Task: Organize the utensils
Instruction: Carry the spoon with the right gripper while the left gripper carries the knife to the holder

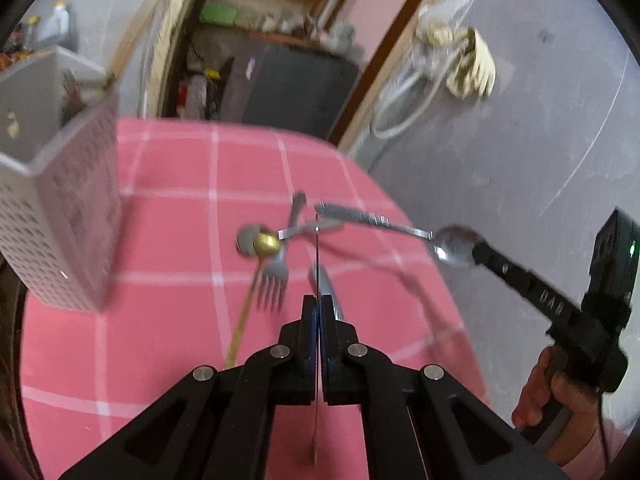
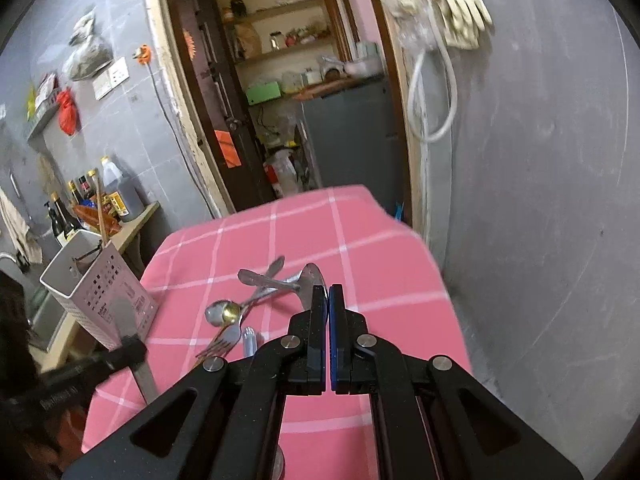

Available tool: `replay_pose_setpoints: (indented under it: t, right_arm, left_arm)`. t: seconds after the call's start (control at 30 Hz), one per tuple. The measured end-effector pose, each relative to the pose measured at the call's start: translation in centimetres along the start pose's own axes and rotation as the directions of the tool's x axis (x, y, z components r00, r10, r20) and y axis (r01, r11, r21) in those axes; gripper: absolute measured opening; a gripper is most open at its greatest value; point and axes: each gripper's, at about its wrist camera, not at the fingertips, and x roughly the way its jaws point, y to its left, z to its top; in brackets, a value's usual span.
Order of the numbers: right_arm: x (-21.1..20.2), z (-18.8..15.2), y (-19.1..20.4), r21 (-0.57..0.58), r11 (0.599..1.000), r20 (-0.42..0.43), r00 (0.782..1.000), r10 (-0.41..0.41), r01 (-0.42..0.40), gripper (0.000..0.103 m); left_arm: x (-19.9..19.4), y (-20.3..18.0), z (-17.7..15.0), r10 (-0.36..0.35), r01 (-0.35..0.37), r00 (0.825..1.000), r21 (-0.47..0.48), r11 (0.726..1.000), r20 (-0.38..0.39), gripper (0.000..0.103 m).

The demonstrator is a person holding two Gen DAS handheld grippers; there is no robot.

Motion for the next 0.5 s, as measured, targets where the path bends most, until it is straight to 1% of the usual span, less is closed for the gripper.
replay_pose_setpoints:
  t: [0.13, 0.23, 0.43, 0.5]
  right_arm:
    - [-1.6, 1.3, 1.1, -0.054, 0.998, 0.040, 0.999, -0.009, 0.011, 0.001]
    - [-2.9, 2.5, 2.3, -0.104, 0.994, 0.074, 0.997, -0.011, 0.019, 0.001]
    - [-4.9, 4.6, 5.1, -0.182, 0.983, 0.132, 0.991, -0.007, 0.031, 0.001]
    - [-5.4, 5.2, 6.4, -0.203, 0.979, 0.148, 0.989, -0.003, 0.034, 0.001]
  left_arm:
    - [-2.1, 0.2, 1.5, 0.008, -0.006, 0.996, -0.019, 1.000, 0.093, 0.002]
    - [-3.7, 0.5, 2.8, 0.016, -0.013, 0.988, -0.021, 1.000, 0.155, 0.002]
    - [-6.5, 0.5, 5.8, 0.047, -0.047, 0.971, -0.006, 0.999, 0.233, 0.002]
    - [-7.8, 0.7, 6.7, 0.061, -0.063, 0.963, 0.000, 0.998, 0.263, 0.002]
